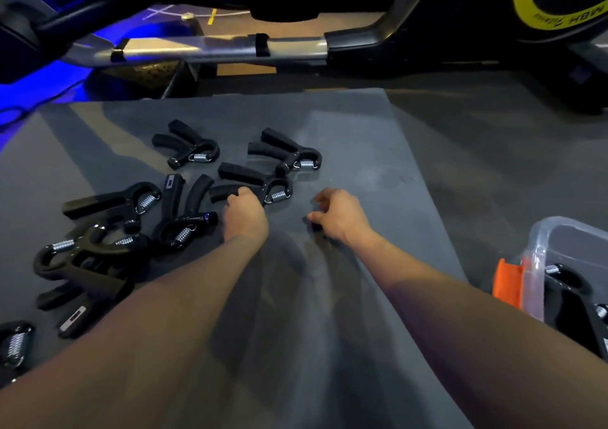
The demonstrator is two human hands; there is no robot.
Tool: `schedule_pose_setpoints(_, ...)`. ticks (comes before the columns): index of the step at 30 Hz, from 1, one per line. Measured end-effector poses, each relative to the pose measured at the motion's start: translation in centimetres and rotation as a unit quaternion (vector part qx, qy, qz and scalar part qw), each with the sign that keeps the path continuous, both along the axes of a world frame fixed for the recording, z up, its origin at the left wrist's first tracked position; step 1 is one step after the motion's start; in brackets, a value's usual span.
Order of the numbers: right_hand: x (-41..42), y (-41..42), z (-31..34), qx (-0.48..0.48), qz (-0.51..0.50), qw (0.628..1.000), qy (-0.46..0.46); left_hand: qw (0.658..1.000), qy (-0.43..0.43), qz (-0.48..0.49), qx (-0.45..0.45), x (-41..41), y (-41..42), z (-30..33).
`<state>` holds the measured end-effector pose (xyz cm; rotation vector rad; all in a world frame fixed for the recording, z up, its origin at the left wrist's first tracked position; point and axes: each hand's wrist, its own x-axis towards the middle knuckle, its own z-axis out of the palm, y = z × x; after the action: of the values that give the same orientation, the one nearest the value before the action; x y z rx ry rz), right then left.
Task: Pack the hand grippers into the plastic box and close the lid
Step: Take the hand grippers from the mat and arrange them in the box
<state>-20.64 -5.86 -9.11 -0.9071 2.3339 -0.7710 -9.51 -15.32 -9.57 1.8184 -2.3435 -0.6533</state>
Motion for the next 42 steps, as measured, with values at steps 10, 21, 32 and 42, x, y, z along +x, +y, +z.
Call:
schedule_pose_setpoints(10, -1.3, 3.9, 4.4, -0.002, -0.03, 0.999, -0.014, 0.993, 0.039, -0.097, -0.049, -0.8, 3.4, 6.7)
schedule_pose_setpoints(21, -5.1, 14.0, 9.2, -0.041, -0.094, 0.991, -0.091, 0.926, 0.302, -0.075, 0.213, -7.2, 12.2, 10.3)
schedule_pose_setpoints(32, -11.1, 28.9, 10.5, 0.01, -0.172, 0.984, 0.051, 0.898, 0.297, -0.191, 0.263, -16.7, 24.2, 10.2)
schedule_pose_setpoints(42, -15.4, 40.1, 8.0, 0.072, -0.287, 0.955, -0.007, 0.898, 0.138, -0.415, 0.044, -20.8, 34.1, 7.0)
